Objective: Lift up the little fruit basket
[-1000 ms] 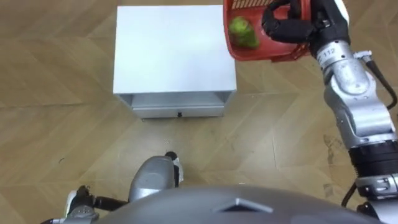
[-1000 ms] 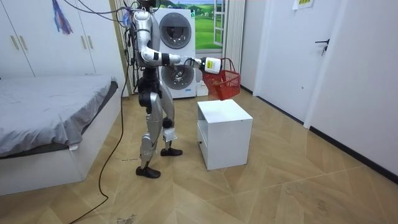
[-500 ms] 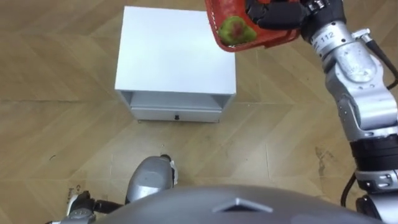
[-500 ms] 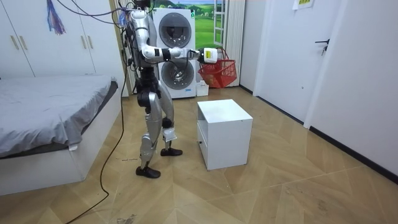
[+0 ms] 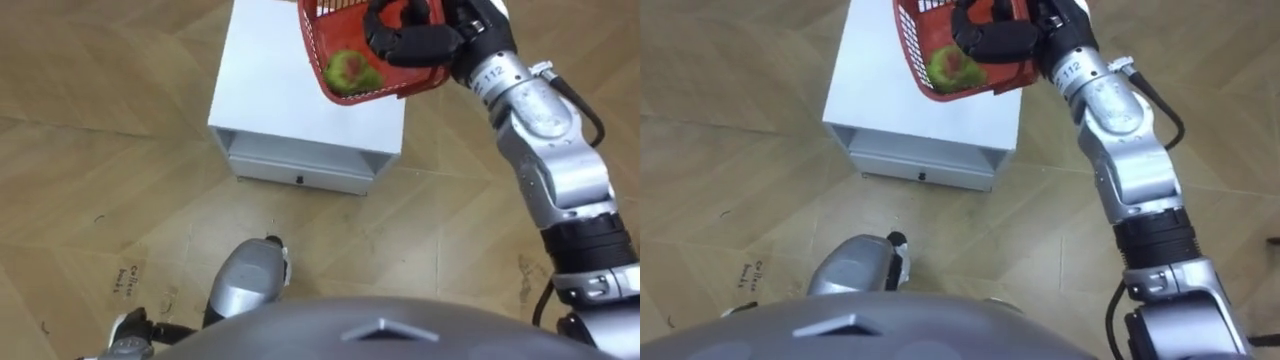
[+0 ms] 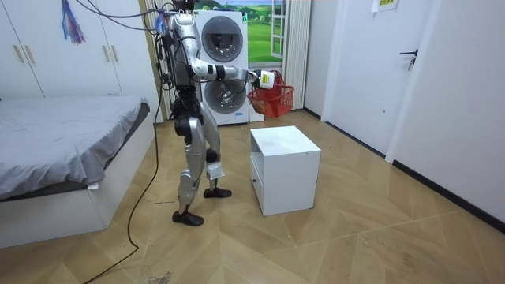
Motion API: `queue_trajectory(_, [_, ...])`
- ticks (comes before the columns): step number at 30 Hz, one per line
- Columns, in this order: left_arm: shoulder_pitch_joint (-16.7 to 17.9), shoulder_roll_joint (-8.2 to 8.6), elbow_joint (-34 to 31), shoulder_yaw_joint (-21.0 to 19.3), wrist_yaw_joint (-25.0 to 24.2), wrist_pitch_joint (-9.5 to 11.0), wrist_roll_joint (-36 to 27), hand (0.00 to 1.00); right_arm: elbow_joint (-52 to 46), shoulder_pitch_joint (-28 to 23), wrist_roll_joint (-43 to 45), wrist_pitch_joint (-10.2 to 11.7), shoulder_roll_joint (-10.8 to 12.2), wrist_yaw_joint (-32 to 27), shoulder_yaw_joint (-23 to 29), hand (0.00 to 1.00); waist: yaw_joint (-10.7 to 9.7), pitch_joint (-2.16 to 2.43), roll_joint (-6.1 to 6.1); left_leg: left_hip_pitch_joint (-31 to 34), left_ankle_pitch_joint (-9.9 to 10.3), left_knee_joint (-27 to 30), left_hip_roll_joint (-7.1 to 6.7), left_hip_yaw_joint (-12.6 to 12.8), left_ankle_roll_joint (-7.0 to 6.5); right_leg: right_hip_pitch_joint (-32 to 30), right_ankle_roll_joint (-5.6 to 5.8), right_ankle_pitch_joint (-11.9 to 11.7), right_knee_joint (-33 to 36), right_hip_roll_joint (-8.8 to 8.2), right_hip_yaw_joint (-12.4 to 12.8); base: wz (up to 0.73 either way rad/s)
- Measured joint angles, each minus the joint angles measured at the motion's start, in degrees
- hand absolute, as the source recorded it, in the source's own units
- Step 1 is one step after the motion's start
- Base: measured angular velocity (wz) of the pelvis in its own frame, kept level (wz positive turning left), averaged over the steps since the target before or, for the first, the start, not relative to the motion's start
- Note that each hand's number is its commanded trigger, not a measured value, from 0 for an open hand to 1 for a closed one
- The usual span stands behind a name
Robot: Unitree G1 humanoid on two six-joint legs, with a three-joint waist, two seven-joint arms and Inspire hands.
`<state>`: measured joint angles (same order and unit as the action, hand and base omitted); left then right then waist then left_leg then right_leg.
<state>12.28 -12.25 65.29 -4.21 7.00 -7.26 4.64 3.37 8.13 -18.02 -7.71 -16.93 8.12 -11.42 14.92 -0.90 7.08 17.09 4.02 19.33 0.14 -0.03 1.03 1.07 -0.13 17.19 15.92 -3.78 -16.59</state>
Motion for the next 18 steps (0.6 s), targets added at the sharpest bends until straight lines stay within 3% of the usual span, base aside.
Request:
queue_trajectory(8, [-0.24, -0.11, -0.15, 1.47, -0.28, -1.21, -0.12, 0.00, 10.67, 1.60, -0.29, -0.02, 1.34, -4.40, -2.89, 1.00, 1.26, 0.11, -0.24, 4.33, -0.61, 0.43, -0.81, -2.34, -0.08, -3.04, 0.00, 0.01, -0.07, -0.23, -2.62, 0.16])
queue_trajectory(11, [-0.22, -0.29, -0.15, 2.02, -0.42, -1.17, 0.00, 0.00, 14.48, 2.06, -0.91, -0.02, 2.51, -4.38, -3.76, 1.00, 1.92, 0.08, -0.27, 5.45, -0.64, 0.43, -1.05, -2.46, -0.14, -3.60, 0.05, 0.02, 0.03, -0.32, -3.12, 0.05])
queue_trajectory(18, [-0.26, -0.47, -0.60, 2.20, -1.43, -1.09, 0.06, 0.00, 19.47, 3.17, -2.40, -0.02, 2.57, -4.37, -5.21, 1.00, 2.33, -0.01, -0.18, 7.34, -0.68, 0.41, -1.81, -3.43, -0.37, -5.77, 0.63, 0.39, 0.93, -1.40, -4.59, 0.10])
